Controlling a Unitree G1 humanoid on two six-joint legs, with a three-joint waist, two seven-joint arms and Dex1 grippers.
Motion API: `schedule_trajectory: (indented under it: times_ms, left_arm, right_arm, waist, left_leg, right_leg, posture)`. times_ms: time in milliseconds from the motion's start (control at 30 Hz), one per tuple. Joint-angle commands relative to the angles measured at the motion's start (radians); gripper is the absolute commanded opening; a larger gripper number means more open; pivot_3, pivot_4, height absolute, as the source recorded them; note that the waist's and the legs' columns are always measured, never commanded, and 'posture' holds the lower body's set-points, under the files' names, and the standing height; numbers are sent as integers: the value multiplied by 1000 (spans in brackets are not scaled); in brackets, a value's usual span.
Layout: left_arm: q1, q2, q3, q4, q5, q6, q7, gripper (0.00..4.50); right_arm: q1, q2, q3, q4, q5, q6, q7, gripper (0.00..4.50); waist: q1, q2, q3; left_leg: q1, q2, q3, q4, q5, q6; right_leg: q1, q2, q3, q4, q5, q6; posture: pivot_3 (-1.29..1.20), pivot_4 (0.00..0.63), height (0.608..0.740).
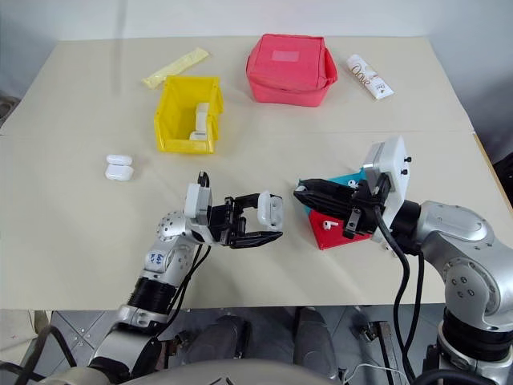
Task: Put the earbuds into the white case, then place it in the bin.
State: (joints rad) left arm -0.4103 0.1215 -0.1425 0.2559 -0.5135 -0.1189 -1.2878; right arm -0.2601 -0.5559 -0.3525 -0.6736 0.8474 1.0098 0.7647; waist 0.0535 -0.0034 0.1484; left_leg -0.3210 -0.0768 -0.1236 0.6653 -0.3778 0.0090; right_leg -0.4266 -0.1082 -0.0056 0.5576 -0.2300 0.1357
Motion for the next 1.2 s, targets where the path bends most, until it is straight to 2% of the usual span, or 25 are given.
schedule_trajectory:
  times_ms: [33,267,633,900,1200]
  left_arm:
    - [-60,-22,15,54,-18,-27,-55,2789]
    - [-108,-45,28,81,-26,-8,-99,2789]
    - [-152,-59,55,54,-44,46,-102,2789]
    - [-161,-75,66,28,-57,84,-102,2789]
    - [-215,-104,102,80,-57,72,-88,2789]
  right_arm:
    - [7,48,14,-81,93,-29,-86,437]
    - [44,60,93,-80,74,-123,-136,437]
    - [72,56,206,-17,-9,-268,-123,437]
    - [123,72,287,39,-96,-412,-91,437]
    - [208,50,340,64,-156,-546,-11,437]
  waist:
    - [0,0,0]
    - [-3,0,0]
    - [-4,0,0]
    - [-4,0,0]
    - [-5,0,0]
  left_leg:
    - [0,0,0,0,0,0]
    - [0,0,0,0,0,0]
    - [0,0,0,0,0,0]
    - [0,0,0,0,0,0]
    - [0,0,0,0,0,0]
  right_leg:
    - [0,0,0,0,0,0]
    - [0,0,0,0,0,1]
    - [0,1,0,0,0,1]
    - [0,1,0,0,0,0]
    - [0,1,0,0,0,1]
  posture:
    - [0,150,740]
    - [0,150,740]
    - [0,150,740]
    - [0,150,740]
    - [0,150,740]
